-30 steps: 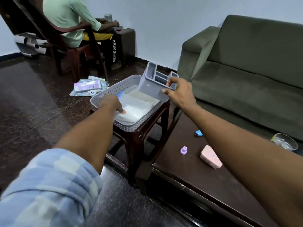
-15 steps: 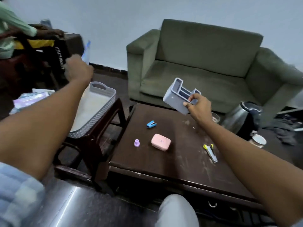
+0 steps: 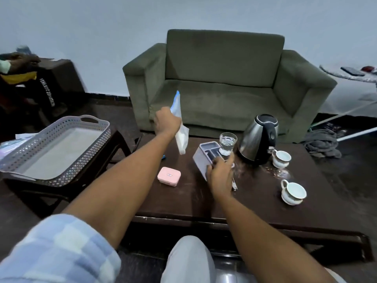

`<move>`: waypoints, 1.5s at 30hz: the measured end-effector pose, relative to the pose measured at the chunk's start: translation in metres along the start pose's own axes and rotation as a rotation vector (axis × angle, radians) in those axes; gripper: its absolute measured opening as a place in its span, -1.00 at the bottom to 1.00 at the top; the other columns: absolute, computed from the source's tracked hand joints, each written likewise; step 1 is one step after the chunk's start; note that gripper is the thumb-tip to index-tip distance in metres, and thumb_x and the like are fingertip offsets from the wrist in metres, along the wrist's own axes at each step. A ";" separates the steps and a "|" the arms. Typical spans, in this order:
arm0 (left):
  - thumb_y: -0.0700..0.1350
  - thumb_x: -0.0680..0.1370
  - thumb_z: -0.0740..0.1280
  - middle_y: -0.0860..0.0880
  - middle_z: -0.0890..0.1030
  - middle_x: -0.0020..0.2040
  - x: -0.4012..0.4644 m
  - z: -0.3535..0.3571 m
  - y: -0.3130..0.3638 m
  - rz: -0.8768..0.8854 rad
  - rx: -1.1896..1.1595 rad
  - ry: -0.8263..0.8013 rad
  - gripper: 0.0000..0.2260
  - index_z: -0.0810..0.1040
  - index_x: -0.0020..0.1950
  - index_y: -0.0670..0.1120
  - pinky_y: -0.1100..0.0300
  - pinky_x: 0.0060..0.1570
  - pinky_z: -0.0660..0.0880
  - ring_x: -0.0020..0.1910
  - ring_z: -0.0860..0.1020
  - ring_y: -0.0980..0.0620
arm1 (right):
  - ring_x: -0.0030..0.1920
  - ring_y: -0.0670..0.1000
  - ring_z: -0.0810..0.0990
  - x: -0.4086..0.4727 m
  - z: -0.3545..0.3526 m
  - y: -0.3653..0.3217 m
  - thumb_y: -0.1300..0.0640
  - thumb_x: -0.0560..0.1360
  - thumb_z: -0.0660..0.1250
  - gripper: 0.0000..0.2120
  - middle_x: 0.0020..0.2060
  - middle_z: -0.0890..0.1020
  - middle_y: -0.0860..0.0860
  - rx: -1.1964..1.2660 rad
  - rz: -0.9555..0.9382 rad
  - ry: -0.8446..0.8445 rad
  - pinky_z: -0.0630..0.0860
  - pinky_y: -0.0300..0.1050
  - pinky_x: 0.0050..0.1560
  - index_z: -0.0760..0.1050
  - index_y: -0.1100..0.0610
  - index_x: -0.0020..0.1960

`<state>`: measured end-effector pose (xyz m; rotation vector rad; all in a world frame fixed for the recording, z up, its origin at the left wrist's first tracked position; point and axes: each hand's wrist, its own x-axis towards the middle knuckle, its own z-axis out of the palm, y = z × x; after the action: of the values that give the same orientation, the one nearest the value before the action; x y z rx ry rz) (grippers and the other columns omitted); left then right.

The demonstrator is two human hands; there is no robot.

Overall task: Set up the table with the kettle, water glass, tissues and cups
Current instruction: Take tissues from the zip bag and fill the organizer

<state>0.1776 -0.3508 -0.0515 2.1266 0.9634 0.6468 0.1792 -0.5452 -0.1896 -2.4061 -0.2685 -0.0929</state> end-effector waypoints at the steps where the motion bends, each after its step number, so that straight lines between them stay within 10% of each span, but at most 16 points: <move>1: -0.21 0.51 0.29 -0.26 0.63 0.19 -0.003 0.007 0.001 -0.008 0.003 -0.007 -0.76 0.58 0.15 -0.22 -0.10 0.10 0.63 0.18 0.62 -0.32 | 0.14 0.32 0.67 -0.005 0.005 -0.001 0.15 0.63 0.36 -0.82 0.64 0.21 0.20 -0.044 -0.012 -0.023 0.56 0.13 0.14 0.57 0.17 0.21; 8: -0.25 0.47 0.25 -0.23 0.61 0.10 -0.012 0.030 -0.003 0.065 0.094 -0.055 -0.82 0.49 0.06 -0.16 0.01 -0.09 0.46 0.05 0.56 -0.30 | 0.18 0.31 0.68 -0.010 0.025 -0.012 0.26 0.59 0.34 -0.81 0.28 0.63 0.20 0.025 -0.010 -0.208 0.61 0.12 0.13 0.61 0.26 0.18; 12: -0.28 0.45 0.23 -0.13 0.52 -0.07 -0.013 0.029 -0.010 0.191 0.152 -0.109 -0.75 0.39 0.11 -0.11 0.02 -0.18 0.36 -0.08 0.49 -0.27 | -0.26 0.26 0.80 0.015 0.006 -0.023 0.31 0.57 0.29 -0.83 0.10 0.69 0.18 0.467 0.179 -0.388 0.75 0.24 -0.05 0.59 0.19 0.12; 20: -0.27 0.45 0.32 -0.13 0.63 -0.09 -0.020 0.026 -0.003 0.463 0.185 -0.209 -0.84 0.44 -0.08 -0.04 0.01 -0.17 0.47 -0.08 0.56 -0.24 | -0.36 0.06 0.72 0.066 -0.054 -0.049 0.22 0.58 0.40 -0.94 -0.13 0.75 0.23 0.777 0.083 -0.187 0.67 -0.06 -0.34 0.63 0.21 -0.02; 24: -0.25 0.46 0.37 0.02 0.57 -0.23 -0.027 0.034 0.007 0.531 0.076 -0.299 -0.83 0.46 -0.18 0.00 0.13 -0.18 0.39 -0.15 0.55 -0.11 | -0.30 0.19 0.74 0.074 -0.075 -0.080 -0.08 0.56 0.50 -0.55 -0.19 0.75 0.25 0.935 0.185 -0.369 0.76 0.08 -0.18 0.65 0.36 0.02; 30: -0.08 0.47 0.25 0.00 0.59 -0.19 -0.033 0.029 0.013 0.424 -0.242 -0.554 -0.71 0.65 -0.05 -0.26 0.16 -0.18 0.37 -0.18 0.45 0.11 | -0.32 0.08 0.68 0.079 -0.088 -0.078 0.10 0.52 0.50 -0.80 -0.30 0.70 0.11 0.850 0.263 -0.292 0.74 0.05 -0.15 0.72 0.26 -0.07; 34: -0.14 0.57 0.17 0.00 0.70 -0.16 -0.033 0.028 0.015 0.150 -0.453 -0.627 -0.66 0.77 -0.05 -0.04 0.27 -0.31 0.50 -0.27 0.57 0.11 | -0.32 0.15 0.63 0.079 -0.097 -0.078 0.29 0.43 0.36 -0.93 -0.29 0.64 0.23 0.773 0.245 -0.257 0.65 0.05 -0.20 0.59 0.25 -0.22; 39: -0.26 0.46 0.51 -0.16 0.67 -0.19 -0.034 0.031 0.025 0.073 -0.396 -0.532 -0.71 0.55 0.14 -0.21 0.11 -0.31 0.62 -0.34 0.61 -0.07 | -0.38 0.16 0.67 0.084 -0.103 -0.073 0.29 0.55 0.33 -0.91 -0.21 0.73 0.25 0.593 0.055 -0.260 0.67 0.04 -0.27 0.60 0.23 -0.09; 45: -0.31 0.49 0.33 -0.21 0.70 -0.25 -0.026 0.024 0.027 0.050 -0.377 -0.269 -0.81 0.53 0.09 -0.16 0.11 -0.37 0.67 -0.51 0.64 0.01 | -0.36 0.18 0.75 0.086 -0.115 -0.057 0.40 0.50 0.26 -0.77 -0.22 0.75 0.32 0.580 0.109 -0.181 0.77 0.25 -0.17 0.55 0.18 -0.26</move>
<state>0.1900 -0.3937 -0.0499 1.8460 0.5907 0.5043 0.2518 -0.5654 -0.0540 -1.8460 -0.2107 0.2255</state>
